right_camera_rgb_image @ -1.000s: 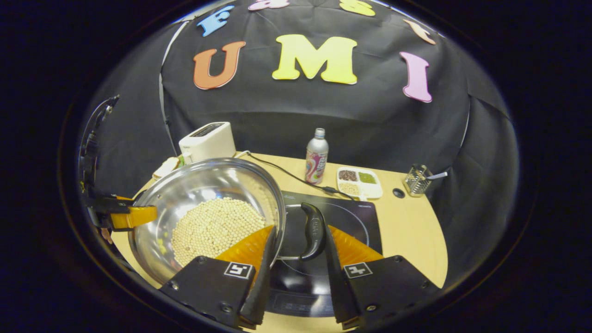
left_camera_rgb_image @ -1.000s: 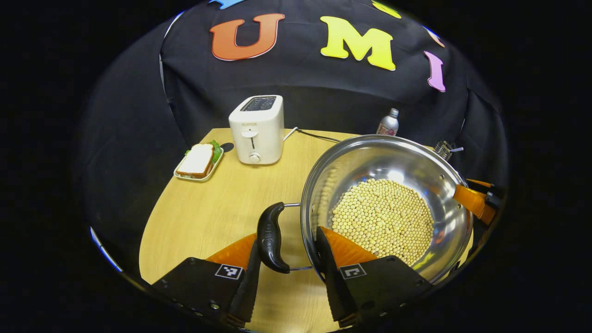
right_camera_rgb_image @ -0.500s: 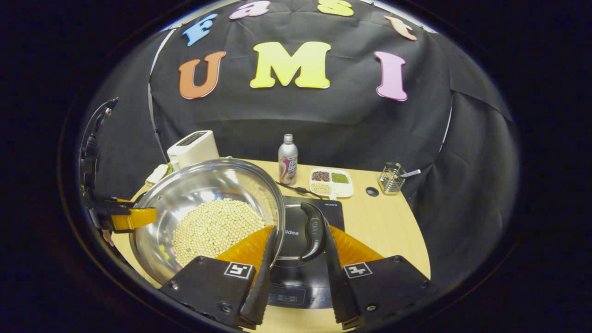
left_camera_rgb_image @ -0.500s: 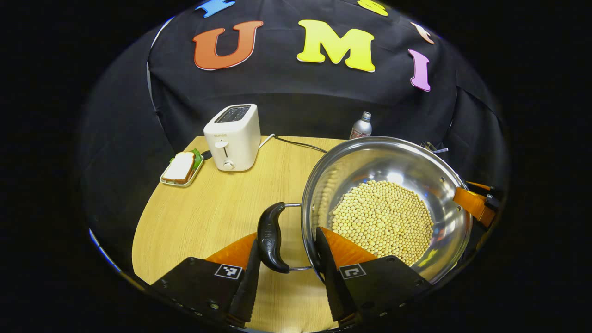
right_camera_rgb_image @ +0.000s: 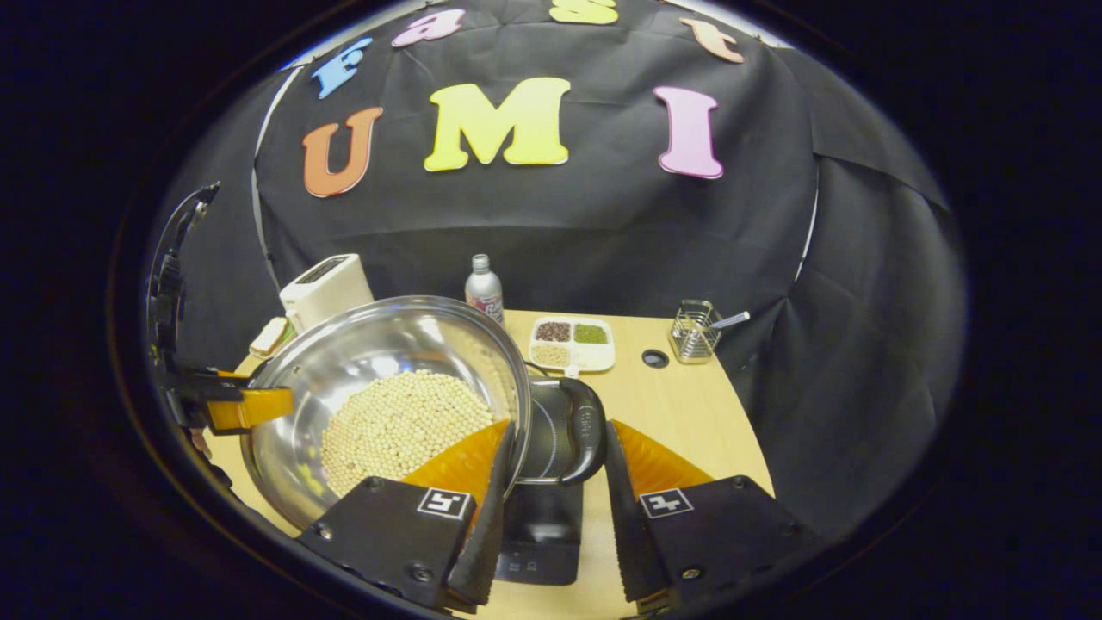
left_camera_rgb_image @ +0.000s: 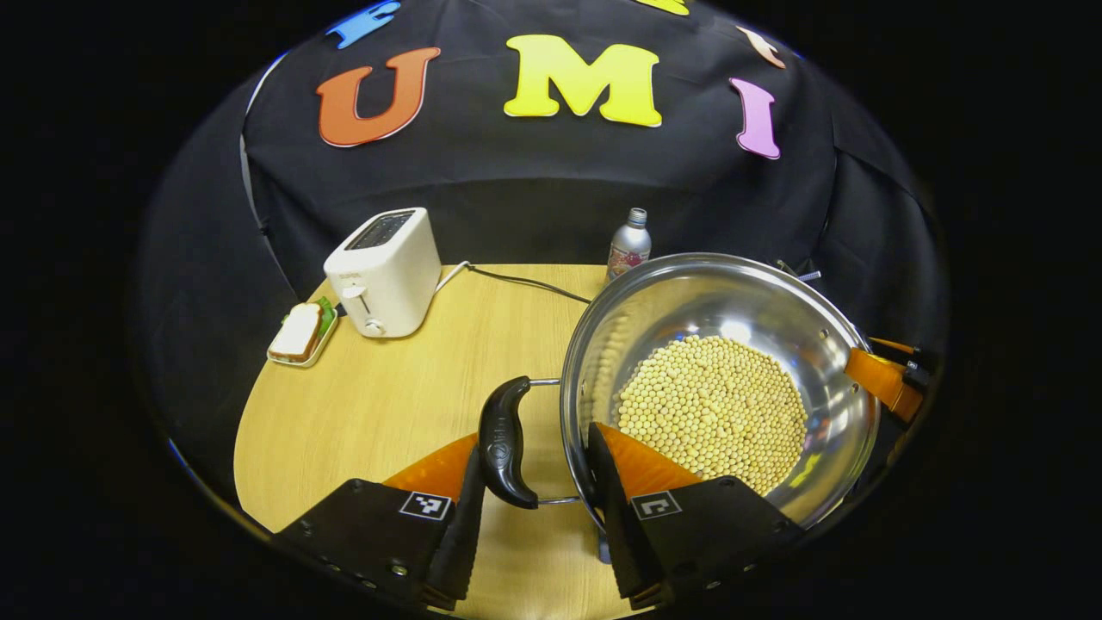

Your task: First push the handle of the pot to place it horizontally, then grasp the pot with both hands and set it on the induction cooktop.

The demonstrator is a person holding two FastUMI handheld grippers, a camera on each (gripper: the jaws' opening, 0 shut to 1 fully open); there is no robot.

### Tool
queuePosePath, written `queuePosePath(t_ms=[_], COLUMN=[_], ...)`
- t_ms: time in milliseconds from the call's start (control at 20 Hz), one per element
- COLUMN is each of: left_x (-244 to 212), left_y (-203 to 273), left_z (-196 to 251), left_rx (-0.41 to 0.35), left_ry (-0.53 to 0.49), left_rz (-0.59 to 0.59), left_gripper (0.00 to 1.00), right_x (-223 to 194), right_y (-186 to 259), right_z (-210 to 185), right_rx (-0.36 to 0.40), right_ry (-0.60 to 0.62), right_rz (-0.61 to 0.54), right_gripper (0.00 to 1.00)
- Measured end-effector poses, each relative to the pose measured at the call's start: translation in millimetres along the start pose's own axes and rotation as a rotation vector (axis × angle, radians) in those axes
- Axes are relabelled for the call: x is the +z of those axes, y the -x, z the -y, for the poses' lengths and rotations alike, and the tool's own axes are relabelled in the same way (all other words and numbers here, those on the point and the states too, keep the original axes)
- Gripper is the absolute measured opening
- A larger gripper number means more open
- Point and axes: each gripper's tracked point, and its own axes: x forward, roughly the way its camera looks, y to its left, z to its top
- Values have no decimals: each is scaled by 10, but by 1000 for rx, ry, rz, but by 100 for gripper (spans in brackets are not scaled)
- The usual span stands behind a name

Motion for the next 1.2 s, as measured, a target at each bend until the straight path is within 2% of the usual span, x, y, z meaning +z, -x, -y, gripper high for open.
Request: queuePosePath(t_ms=[50,150,200,250,300,350,400,450,500,650,800,850,900,1000,1050,1200], left_x=[13,10,15,26,22,17,11,9,18,30,82,93,88,75,67,95], left_y=[-73,-246,-327,-395,-467,-533,-601,-661,-722,-824,-936,-961,-990,-1026,-1044,-1061], left_z=[57,118,142,168,176,192,191,197,190,187,195,196,207,207,208,197], left_rx=[-1,0,3,6,9,11,11,11,13,26,40,44,45,49,41,26], left_ry=[-3,-4,-6,-8,-11,-6,-2,0,-1,-2,-9,-5,-5,-10,-2,19], left_rz=[-2,-11,-17,-17,-24,-29,-32,-35,-33,-28,-9,4,12,33,44,86], left_gripper=[61,61,61,61,61,61,61,61,61,61,61,61,61,61,61,61], right_x=[-4,-42,-52,-87,-107,-135,-146,-167,-189,-262,-315,-352,-396,-380,-368,-383], right_y=[-81,-237,-322,-404,-479,-561,-631,-703,-769,-934,-1050,-1083,-1118,-1146,-1118,-1106], right_z=[55,155,185,213,231,246,261,270,285,303,341,345,361,361,383,389], right_rx=[-2,-5,-5,-7,-4,-2,0,2,2,7,13,17,20,28,26,41], right_ry=[-2,-3,-9,-10,-13,-15,-21,-26,-31,-54,-87,-99,-115,-141,-142,-175], right_rz=[1,-5,-7,-12,-14,-18,-18,-18,-22,-29,-19,-20,-28,2,20,50], right_gripper=[58,55,58,55,58,55,58,55,58,58,55,58,55,58,55,60])
